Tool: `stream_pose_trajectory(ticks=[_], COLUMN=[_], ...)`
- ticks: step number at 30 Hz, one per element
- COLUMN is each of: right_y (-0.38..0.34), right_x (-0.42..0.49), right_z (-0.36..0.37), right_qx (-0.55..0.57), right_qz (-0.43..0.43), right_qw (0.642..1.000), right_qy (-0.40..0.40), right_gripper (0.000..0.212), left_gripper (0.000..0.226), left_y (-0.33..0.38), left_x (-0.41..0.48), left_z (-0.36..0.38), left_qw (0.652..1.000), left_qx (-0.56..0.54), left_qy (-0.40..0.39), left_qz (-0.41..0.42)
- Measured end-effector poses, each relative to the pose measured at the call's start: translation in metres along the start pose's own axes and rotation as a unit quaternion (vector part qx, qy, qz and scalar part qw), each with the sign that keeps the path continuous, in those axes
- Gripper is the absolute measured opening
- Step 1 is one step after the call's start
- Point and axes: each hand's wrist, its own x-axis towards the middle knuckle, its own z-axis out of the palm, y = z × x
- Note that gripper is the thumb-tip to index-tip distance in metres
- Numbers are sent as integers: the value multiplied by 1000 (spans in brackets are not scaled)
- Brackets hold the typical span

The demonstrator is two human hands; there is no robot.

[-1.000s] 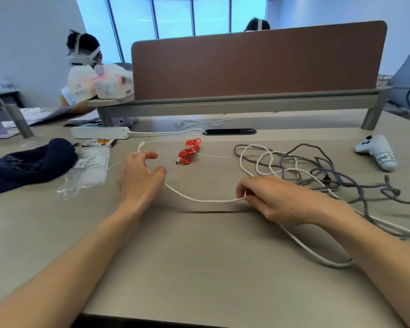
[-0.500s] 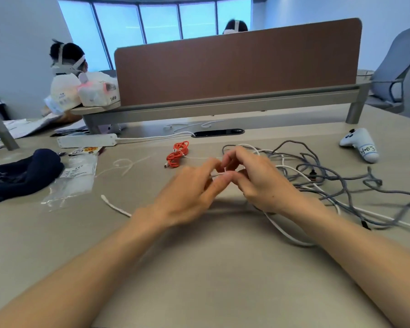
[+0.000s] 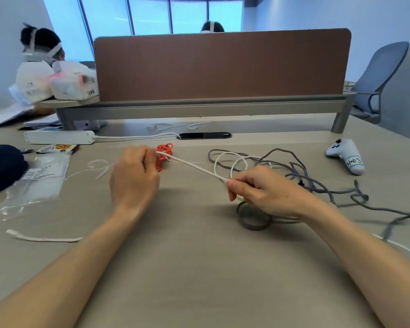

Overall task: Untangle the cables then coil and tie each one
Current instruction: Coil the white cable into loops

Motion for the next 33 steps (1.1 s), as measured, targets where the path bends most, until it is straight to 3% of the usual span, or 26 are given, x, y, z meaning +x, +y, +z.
stream_pose_trajectory(ticks=[3, 5, 7, 9, 11, 14, 16, 19, 23, 25, 28, 30, 33], right_y=[3, 1, -4, -4, -1, 7, 8, 5, -4, -4, 1, 9, 21], right_x=[2, 2, 2, 2, 2, 1, 1, 1, 3, 4, 4, 4, 4], right_z=[4, 9, 13, 14, 10, -1, -4, 2, 19, 22, 16, 10, 6], right_qx=[1, -12, -22, -21, -15, -12, -5, -39, -59, -59, -19, -7, -19], right_qz=[-18, -29, -47, -57, -50, -34, -35, -51, -92, -108, -97, -94, -72], right_qw=[999, 999, 998, 997, 997, 997, 995, 993, 990, 989, 990, 988, 989], right_qy=[37, 45, 45, 46, 51, 74, 93, 99, 91, 88, 100, 121, 130], right_gripper=[30, 28, 28, 27, 26, 26, 27, 27, 29, 29, 26, 26, 27], left_gripper=[27, 28, 31, 23, 16, 17, 26, 29, 33, 38, 23, 20, 25], left_y=[14, 33, 48, 51, 42, 19, 2, 3, 41, 45, 38, 29, 9], left_x=[-13, -28, -39, -40, -31, -8, 2, -10, -37, -40, -31, -18, -2], left_z=[1, 3, 10, 15, 14, -2, -11, -10, 2, 7, 0, -13, -21], left_qw=[990, 963, 932, 920, 941, 990, 998, 992, 937, 923, 957, 981, 996], left_qx=[1, -41, -83, -123, -112, -67, -8, 42, -83, -121, -118, -107, -58], left_qy=[-24, -102, -185, -201, -114, -9, 10, -28, -202, -227, -92, -3, 35], left_qz=[140, 246, 300, 313, 297, 123, 58, 119, 272, 286, 250, 162, 51])
